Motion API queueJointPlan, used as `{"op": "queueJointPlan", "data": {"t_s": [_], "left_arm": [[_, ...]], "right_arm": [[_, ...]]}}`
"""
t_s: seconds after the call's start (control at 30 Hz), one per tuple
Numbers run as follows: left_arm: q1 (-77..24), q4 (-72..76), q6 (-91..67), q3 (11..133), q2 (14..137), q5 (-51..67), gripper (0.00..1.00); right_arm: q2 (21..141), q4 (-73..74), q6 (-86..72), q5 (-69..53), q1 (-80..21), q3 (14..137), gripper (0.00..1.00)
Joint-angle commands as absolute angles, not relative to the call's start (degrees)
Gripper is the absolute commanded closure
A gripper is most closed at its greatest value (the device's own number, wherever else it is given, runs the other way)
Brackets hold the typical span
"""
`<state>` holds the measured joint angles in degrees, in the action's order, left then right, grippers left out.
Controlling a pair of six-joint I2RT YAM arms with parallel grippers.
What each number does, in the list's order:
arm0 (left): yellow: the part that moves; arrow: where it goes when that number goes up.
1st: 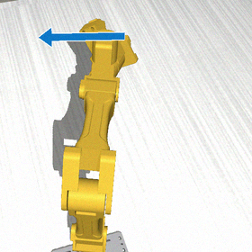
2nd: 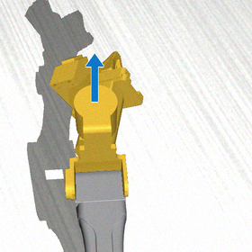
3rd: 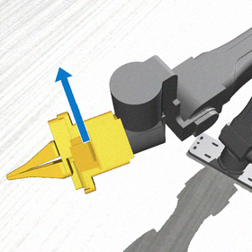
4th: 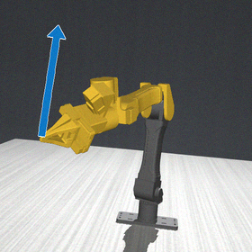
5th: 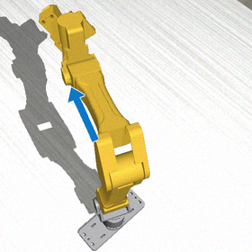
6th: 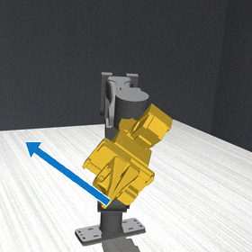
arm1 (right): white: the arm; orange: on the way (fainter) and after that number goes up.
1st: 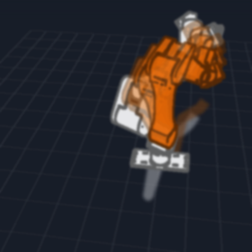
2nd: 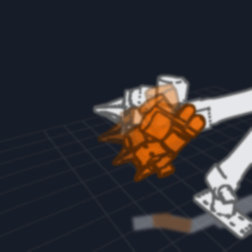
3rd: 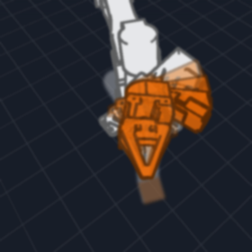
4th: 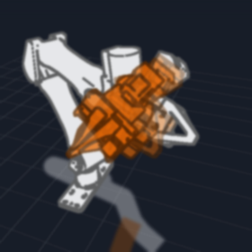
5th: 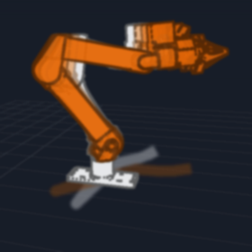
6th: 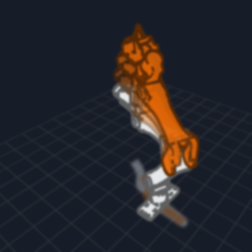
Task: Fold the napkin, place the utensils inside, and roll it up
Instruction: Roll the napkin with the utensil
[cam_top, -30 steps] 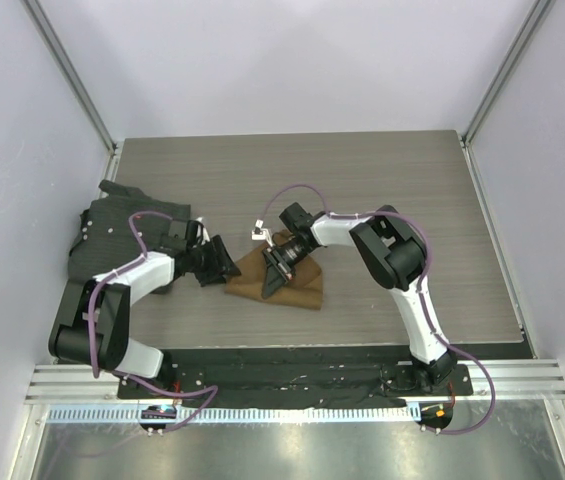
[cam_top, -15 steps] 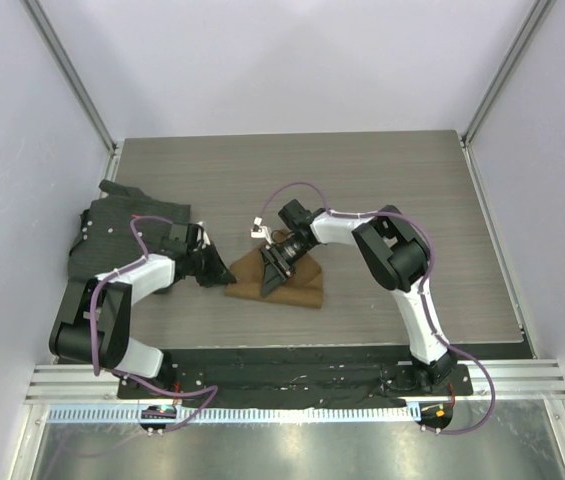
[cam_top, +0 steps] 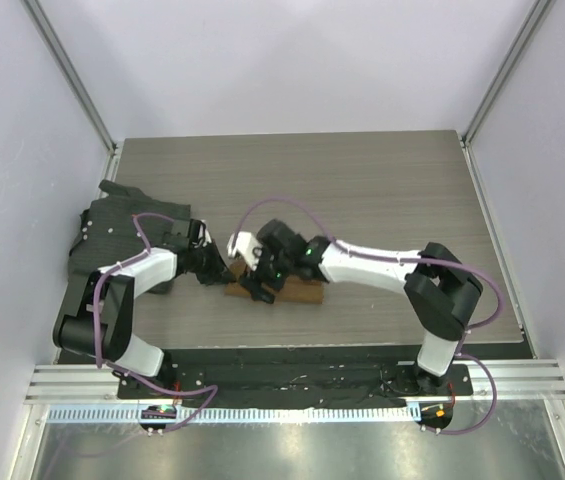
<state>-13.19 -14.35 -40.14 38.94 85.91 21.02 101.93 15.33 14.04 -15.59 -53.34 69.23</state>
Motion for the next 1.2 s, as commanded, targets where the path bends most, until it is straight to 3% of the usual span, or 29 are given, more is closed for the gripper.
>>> {"op": "queueJointPlan", "data": {"t_s": [0.0, 0.23, 0.43, 0.53, 0.63, 0.67, 0.77, 0.87, 0.97, 1.17], "left_arm": [[-13.01, -16.44, -39.20, 40.25, 87.54, 18.54, 1.00], [-13.01, -17.05, -38.94, 41.04, 88.24, 18.81, 1.00], [-13.01, -16.96, -38.67, 41.04, 88.07, 18.98, 1.00], [-13.01, -16.44, -38.58, 41.31, 87.89, 19.77, 1.00], [-13.01, -16.17, -38.85, 41.57, 86.84, 19.25, 0.98], [-13.01, -16.17, -39.02, 41.83, 86.40, 18.81, 0.95], [-13.01, -16.52, -39.11, 42.54, 84.29, 16.44, 0.65], [-12.92, -17.40, -38.94, 43.50, 82.01, 13.81, 0.43], [-12.92, -17.84, -38.67, 43.51, 79.99, 11.44, 0.35], [-12.92, -16.53, -38.41, 40.17, 75.25, 9.93, 0.28]], "right_arm": [[100.63, 7.04, 20.12, -0.62, -57.91, 64.43, 0.24], [105.02, 7.38, 23.28, 3.34, -59.06, 65.48, 0.24], [108.19, 8.96, 24.79, 3.25, -59.06, 66.27, 0.30], [109.51, 10.19, 23.82, 2.03, -58.89, 66.88, 0.42], [109.95, 12.47, 21.98, -2.43, -58.10, 67.76, 0.61], [109.95, 13.18, 21.54, -3.68, -57.57, 67.94, 0.64], [109.86, 15.81, 19.78, -9.72, -56.43, 68.55, 0.69], [110.56, 19.33, 18.20, -15.18, -54.67, 70.04, 0.71], [111.53, 22.93, 16.79, -20.19, -52.83, 71.98, 0.72], [112.23, 24.08, 11.70, -30.57, -47.47, 73.91, 0.72]]}}
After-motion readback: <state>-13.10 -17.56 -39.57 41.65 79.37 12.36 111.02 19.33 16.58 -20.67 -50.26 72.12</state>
